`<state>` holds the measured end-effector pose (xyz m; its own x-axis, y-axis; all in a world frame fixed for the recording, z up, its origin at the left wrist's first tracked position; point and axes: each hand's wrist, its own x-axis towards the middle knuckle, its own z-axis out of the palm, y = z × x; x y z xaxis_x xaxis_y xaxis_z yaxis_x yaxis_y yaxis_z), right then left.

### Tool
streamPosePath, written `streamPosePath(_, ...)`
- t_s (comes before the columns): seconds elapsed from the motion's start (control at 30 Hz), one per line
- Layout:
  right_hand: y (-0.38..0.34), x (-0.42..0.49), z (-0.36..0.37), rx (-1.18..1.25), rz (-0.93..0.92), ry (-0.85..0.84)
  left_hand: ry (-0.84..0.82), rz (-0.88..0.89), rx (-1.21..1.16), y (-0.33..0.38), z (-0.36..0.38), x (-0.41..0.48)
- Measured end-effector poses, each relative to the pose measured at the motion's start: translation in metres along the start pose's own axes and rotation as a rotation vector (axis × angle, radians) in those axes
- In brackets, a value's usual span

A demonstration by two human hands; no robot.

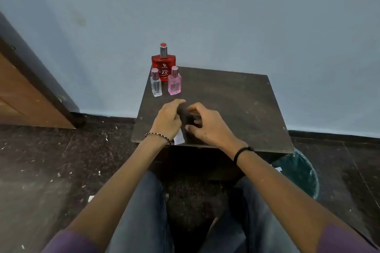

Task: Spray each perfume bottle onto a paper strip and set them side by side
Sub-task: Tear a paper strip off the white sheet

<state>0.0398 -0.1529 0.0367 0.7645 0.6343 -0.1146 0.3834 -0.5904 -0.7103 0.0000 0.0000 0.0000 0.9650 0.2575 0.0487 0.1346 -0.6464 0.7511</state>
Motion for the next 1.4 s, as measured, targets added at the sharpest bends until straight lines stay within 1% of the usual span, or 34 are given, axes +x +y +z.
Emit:
streamPosePath(0.1, -0.005, -0.004, 0.007, -0.056, -0.027, -0.094, 0.118, -0.035, -0.091, -0.008, -0.002, -0.01)
streamPosePath(0.23, -0.004, -0.001, 0.018, -0.087, -0.03, -0.128, 0.105, -0.124, -0.245, -0.013, -0.003, -0.019)
streamPosePath(0.37, -0.001, 0.004, 0.021, -0.149, -0.066, -0.118, 0.082, -0.166, -0.433, -0.021, -0.006, -0.019)
streamPosePath(0.47, 0.005, 0.008, 0.02, -0.086, -0.086, -0.099, 0.085, -0.176, -0.49, -0.024, -0.007, -0.019)
streamPosePath(0.6, 0.014, 0.012, 0.01, 0.045, -0.088, -0.155, 0.107, -0.201, -0.586, -0.022, -0.005, -0.02)
streamPosePath(0.67, 0.015, 0.017, 0.007, 0.055, -0.077, -0.168, 0.145, -0.205, -0.636, -0.021, -0.006, -0.021)
streamPosePath(0.87, 0.018, 0.024, -0.001, 0.074, -0.081, -0.193, 0.18, -0.215, -0.63, -0.018, -0.005, -0.021)
streamPosePath(0.93, 0.02, 0.025, 0.0, 0.068, -0.093, -0.174, 0.19, -0.218, -0.614, -0.018, -0.006, -0.021)
streamPosePath(1.0, 0.022, 0.027, 0.005, 0.018, -0.133, -0.145, 0.201, -0.213, -0.607, -0.018, -0.005, -0.021)
streamPosePath(1.07, 0.026, 0.031, 0.008, -0.037, -0.167, -0.162, 0.199, -0.204, -0.61, -0.019, -0.005, -0.02)
streamPosePath(1.17, 0.027, 0.035, 0.01, -0.068, -0.165, -0.142, 0.2, -0.187, -0.61, -0.021, -0.005, -0.019)
streamPosePath(1.27, 0.021, 0.039, 0.008, -0.145, -0.162, -0.11, 0.216, -0.181, -0.665, -0.025, -0.006, -0.017)
streamPosePath(1.4, 0.016, 0.046, 0.0, -0.22, -0.148, -0.171, 0.239, -0.169, -0.741, -0.029, -0.005, -0.017)
